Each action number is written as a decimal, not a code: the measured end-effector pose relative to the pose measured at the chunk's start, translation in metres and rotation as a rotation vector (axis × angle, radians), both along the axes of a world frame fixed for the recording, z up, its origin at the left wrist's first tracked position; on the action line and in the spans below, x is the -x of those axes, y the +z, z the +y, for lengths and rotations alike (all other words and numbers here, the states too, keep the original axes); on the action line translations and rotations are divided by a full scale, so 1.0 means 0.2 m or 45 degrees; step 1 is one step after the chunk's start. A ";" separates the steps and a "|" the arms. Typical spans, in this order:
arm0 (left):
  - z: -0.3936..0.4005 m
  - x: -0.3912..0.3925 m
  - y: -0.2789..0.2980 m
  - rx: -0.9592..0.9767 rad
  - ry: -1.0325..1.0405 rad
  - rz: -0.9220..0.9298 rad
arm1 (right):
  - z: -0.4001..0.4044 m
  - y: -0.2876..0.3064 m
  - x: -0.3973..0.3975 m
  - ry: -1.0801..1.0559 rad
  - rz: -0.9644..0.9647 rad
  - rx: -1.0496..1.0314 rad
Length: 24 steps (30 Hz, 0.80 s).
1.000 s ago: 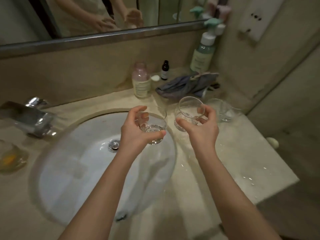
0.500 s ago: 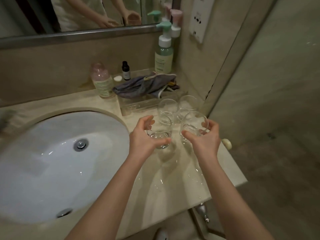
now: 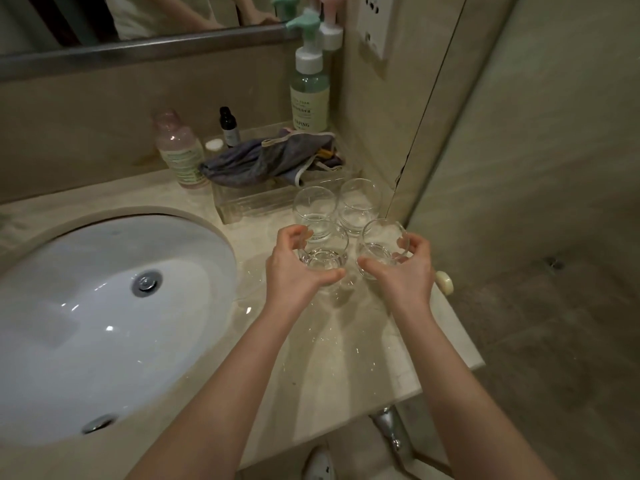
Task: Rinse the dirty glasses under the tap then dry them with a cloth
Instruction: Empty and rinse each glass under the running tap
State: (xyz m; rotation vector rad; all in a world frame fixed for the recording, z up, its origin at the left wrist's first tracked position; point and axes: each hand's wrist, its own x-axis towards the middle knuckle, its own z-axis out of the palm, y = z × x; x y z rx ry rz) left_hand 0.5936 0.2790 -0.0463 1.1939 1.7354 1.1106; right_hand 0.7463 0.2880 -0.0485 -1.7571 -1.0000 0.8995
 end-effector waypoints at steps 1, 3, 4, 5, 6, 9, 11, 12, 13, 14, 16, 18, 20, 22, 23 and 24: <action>0.00 0.00 0.00 0.000 0.002 -0.001 | 0.01 0.00 0.00 0.001 0.000 -0.003; 0.00 -0.01 -0.01 0.002 0.008 0.002 | 0.02 0.00 -0.01 0.009 -0.004 -0.008; 0.00 -0.02 -0.02 0.005 0.010 0.003 | 0.02 0.00 -0.01 0.015 -0.011 -0.005; 0.01 -0.02 -0.02 0.009 0.015 0.002 | 0.03 -0.01 -0.01 0.021 -0.016 -0.003; 0.01 -0.03 -0.02 0.013 0.023 0.001 | 0.04 -0.01 -0.01 0.029 -0.018 -0.002; 0.01 -0.04 -0.03 0.013 0.030 -0.001 | 0.06 -0.01 0.00 0.051 -0.018 -0.008; 0.02 -0.04 -0.04 0.013 0.028 0.001 | 0.06 -0.01 0.01 0.071 -0.029 -0.014; 0.02 -0.05 -0.04 0.009 0.031 0.004 | 0.06 -0.01 0.01 0.078 -0.034 -0.018; 0.02 -0.05 -0.05 0.004 0.034 0.011 | 0.06 -0.01 0.01 0.082 -0.039 -0.019; 0.02 -0.06 -0.05 0.002 0.037 0.018 | 0.06 -0.01 0.01 0.085 -0.044 -0.018; 0.02 -0.07 -0.06 0.001 0.045 0.022 | 0.06 -0.01 0.00 0.093 -0.050 -0.010; 0.02 -0.07 -0.06 -0.008 0.056 0.020 | 0.06 0.00 0.00 0.107 -0.071 -0.007; 0.03 -0.07 -0.07 -0.019 0.068 0.028 | 0.07 0.00 -0.01 0.135 -0.099 -0.003; 0.03 -0.07 -0.07 -0.030 0.080 0.048 | 0.07 0.00 -0.01 0.172 -0.118 0.008; 0.03 -0.07 -0.07 -0.030 0.084 0.060 | 0.07 0.00 -0.02 0.188 -0.129 0.014; 0.03 -0.08 -0.07 -0.028 0.085 0.070 | 0.07 0.01 -0.02 0.201 -0.140 0.020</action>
